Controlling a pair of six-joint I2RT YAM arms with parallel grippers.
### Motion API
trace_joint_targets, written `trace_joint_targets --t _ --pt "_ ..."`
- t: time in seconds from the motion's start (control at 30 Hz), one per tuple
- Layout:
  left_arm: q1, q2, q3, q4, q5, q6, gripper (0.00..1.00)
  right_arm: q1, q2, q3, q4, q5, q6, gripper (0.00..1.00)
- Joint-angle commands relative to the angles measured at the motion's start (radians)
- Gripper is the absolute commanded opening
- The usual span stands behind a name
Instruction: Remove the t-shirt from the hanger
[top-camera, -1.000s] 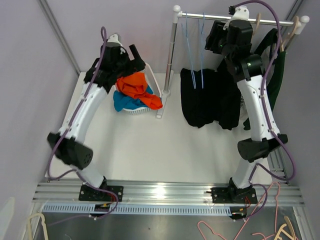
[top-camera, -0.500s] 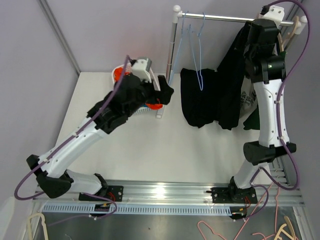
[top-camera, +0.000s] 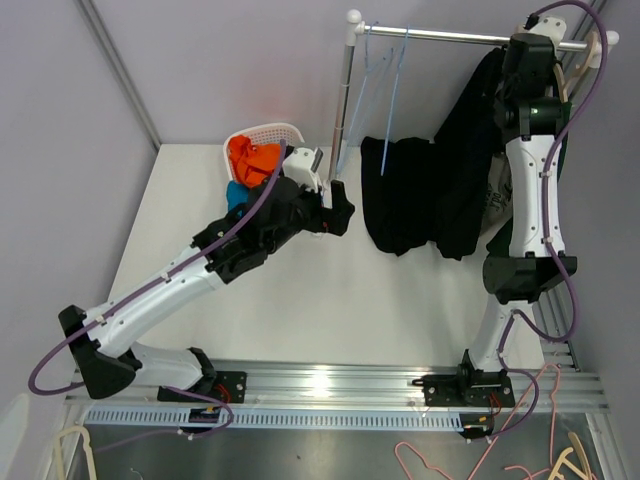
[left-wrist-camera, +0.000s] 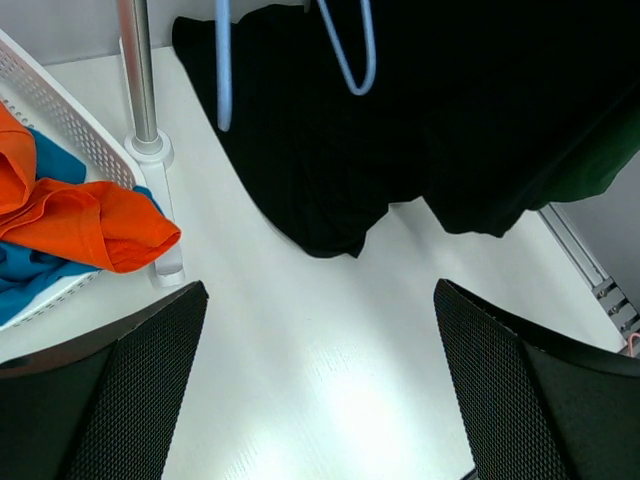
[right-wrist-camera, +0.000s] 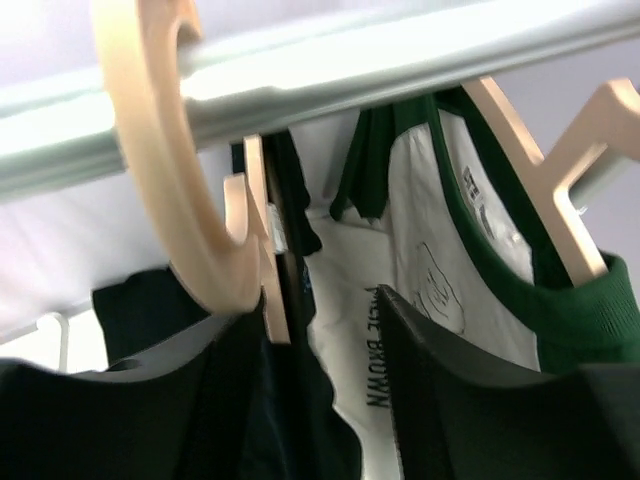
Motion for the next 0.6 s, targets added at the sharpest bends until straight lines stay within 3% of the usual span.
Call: trace_joint_targets --t 0.0,0.03,0.23,0.27,0.33,0.37,0.47,0.57 --pt "-0.017 -0.059 -0.045 0.087 -0.015 0.031 0.99 -0.024 0.014 0.050 0.087 -0.058 -0.028 0.51" --pt "-0.023 -0.067 -0.063 0.097 -0.023 0.034 0.99 -0.034 0.017 0.052 0.103 -0.064 -0.027 0.40" --pt "-0.040 -0.093 -0.111 0.138 -0.040 0.053 1.00 -0.039 -0.010 0.011 0.195 -0.098 -0.059 0.30" --pt "-0.040 -0.094 -0.116 0.138 -0.038 0.057 1.00 -0.042 -0.013 0.003 0.202 -0.103 -0.054 0.20" --pt "-0.041 -0.096 -0.114 0.132 -0.043 0.063 0.99 -0.045 -0.009 0.003 0.209 -0.123 -0.047 0.16" --pt "-0.044 -0.097 -0.117 0.127 -0.044 0.067 0.99 -0.047 -0.006 0.004 0.209 -0.130 -0.042 0.19" --pt "-0.049 -0.111 -0.128 0.120 -0.064 0.073 1.00 -0.045 -0.006 -0.003 0.199 -0.163 -0.020 0.42" --pt "-0.049 -0.122 -0.149 0.133 -0.055 0.071 0.99 -0.028 -0.027 -0.022 0.187 -0.106 -0.040 0.48"
